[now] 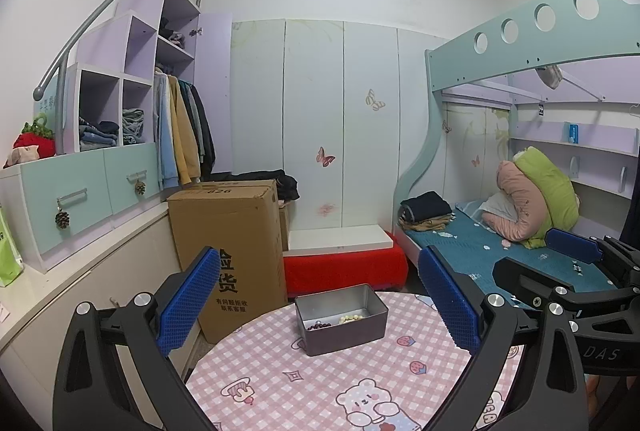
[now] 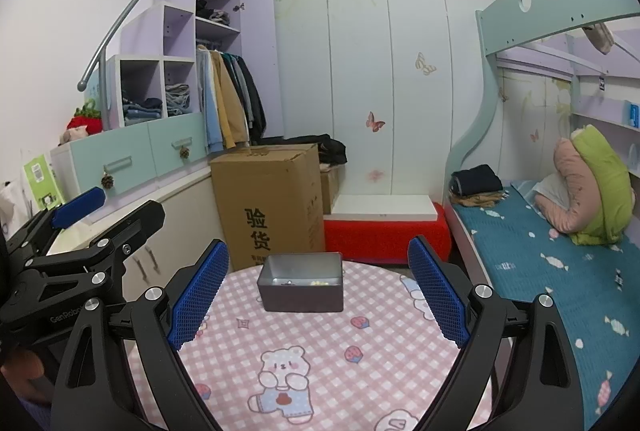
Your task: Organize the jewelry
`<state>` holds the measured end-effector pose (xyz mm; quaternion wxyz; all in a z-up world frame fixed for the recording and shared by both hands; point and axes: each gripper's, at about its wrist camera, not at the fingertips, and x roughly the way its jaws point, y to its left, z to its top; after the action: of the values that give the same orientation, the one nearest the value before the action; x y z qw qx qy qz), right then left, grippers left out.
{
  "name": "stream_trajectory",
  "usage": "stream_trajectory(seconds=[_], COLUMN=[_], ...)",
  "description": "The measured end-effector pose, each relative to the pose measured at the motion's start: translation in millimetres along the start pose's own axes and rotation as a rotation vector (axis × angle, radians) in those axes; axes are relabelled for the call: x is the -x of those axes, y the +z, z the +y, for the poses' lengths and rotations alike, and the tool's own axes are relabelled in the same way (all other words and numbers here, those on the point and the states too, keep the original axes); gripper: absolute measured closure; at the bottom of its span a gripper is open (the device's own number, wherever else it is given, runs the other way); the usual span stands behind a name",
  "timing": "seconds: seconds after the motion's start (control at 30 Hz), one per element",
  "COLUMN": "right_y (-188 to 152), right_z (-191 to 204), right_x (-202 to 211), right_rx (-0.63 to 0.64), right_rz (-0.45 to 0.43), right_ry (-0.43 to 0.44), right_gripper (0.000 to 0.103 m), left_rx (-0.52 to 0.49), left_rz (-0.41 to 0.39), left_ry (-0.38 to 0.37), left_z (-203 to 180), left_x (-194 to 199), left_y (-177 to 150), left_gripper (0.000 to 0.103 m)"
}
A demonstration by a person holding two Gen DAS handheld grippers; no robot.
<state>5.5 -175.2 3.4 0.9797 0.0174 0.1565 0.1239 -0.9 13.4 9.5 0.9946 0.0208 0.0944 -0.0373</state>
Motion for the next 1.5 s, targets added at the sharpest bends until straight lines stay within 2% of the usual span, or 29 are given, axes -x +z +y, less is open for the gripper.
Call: stream_trajectory(seconds=[1.5], right_y=[-10], right_z=[-11], right_x=[-4], right_rx=[-0.017], right_rz=[0.017], right_ry=[-0.006], right_gripper=[0.015], left_rx=[-0.001], left_rz=[0.014], left_ry=[-0.012], left_z=[-7], left_x=[-8], left_y=[-6], left_gripper=[0.007])
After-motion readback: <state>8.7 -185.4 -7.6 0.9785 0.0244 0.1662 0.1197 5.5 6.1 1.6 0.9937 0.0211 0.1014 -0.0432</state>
